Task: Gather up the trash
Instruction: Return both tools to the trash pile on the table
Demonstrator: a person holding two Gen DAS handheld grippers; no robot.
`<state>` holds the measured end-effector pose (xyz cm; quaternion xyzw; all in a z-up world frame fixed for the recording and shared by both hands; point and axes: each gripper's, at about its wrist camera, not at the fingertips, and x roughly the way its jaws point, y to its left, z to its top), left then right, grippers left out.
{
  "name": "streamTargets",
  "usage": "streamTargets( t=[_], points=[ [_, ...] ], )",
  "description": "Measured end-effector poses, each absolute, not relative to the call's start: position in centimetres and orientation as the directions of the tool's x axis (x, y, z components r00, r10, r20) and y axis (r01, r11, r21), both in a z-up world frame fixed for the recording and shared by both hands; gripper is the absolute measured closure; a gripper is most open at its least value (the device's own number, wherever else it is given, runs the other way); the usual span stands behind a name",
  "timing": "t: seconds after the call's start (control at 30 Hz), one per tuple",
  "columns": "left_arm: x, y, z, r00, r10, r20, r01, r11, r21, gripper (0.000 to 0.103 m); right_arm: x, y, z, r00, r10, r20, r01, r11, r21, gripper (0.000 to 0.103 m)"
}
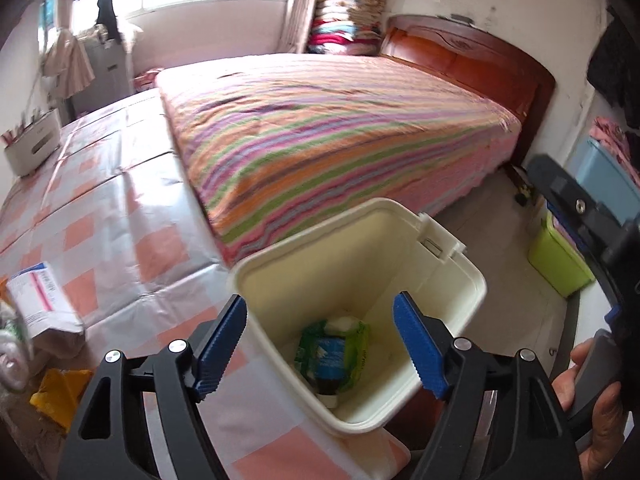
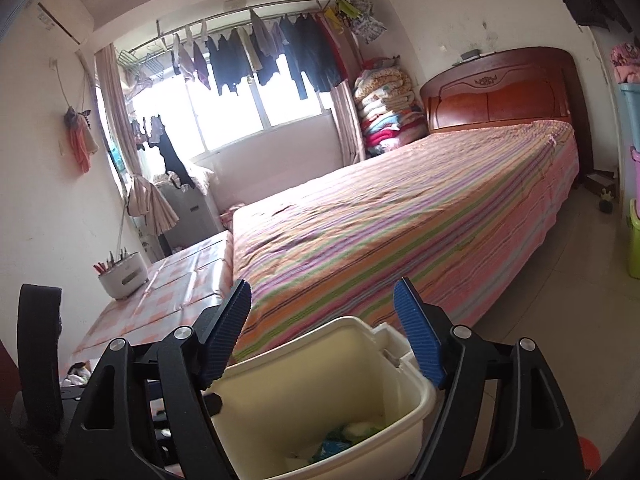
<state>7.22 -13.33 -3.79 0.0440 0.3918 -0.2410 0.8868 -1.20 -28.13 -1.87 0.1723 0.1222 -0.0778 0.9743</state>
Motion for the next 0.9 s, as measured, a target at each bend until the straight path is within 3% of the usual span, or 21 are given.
streamTargets(
  t=[0.23, 0.5, 0.83, 0.9],
  points=[
    [7.0, -6.6, -1.8, 0.64, -0.365, -0.676, 0.348, 0.922, -0.169, 0.029, 0.9, -23.2, -1.9, 0.949, 0.034, -0.313, 0.057, 0.96, 0.275, 0.025],
    [5.0, 2.9, 0.6, 0.731, -0.247, -0.636, 0.178, 0.969, -0.171, 0.029, 3.2, -12.5, -1.6, 0.876, 0.29, -0.385, -0.236, 0.954, 0.183, 0.025],
    [1.3, 14.7, -0.2, 0.724, 0.001, -0.69, -0.094, 0.991, -0.097, 0.029, 4.4, -2.8, -3.2, 0.704, 0.483, -0.52, -0.496, 0.859, 0.125, 0.025],
    [0.3, 16.0, -0.7, 0.725, 0.003, -0.689, -0.111, 0.987, -0.113, 0.029, 4.2, -1.9, -3.9, 0.663, 0.516, -0.542, -0.529, 0.835, 0.147, 0.025]
  ],
)
